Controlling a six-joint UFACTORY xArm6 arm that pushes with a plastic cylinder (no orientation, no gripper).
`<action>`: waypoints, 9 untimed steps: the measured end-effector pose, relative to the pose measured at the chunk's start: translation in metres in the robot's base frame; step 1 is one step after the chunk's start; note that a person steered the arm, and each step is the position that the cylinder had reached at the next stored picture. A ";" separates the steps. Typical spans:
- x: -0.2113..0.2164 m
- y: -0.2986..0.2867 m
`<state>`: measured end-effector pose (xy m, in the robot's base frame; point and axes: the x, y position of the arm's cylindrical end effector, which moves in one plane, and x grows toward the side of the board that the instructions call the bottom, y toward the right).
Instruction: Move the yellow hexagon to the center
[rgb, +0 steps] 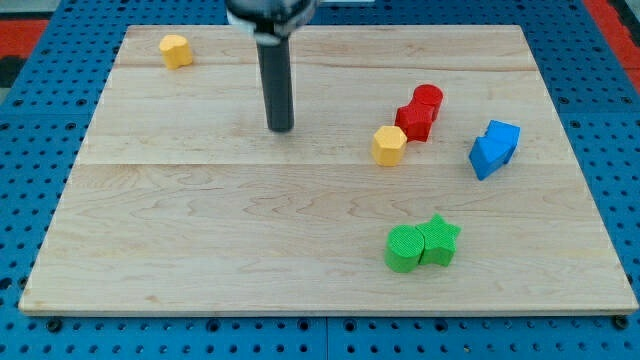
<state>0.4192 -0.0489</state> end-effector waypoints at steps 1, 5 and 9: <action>0.027 0.008; 0.082 0.175; 0.019 0.127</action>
<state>0.4386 0.0785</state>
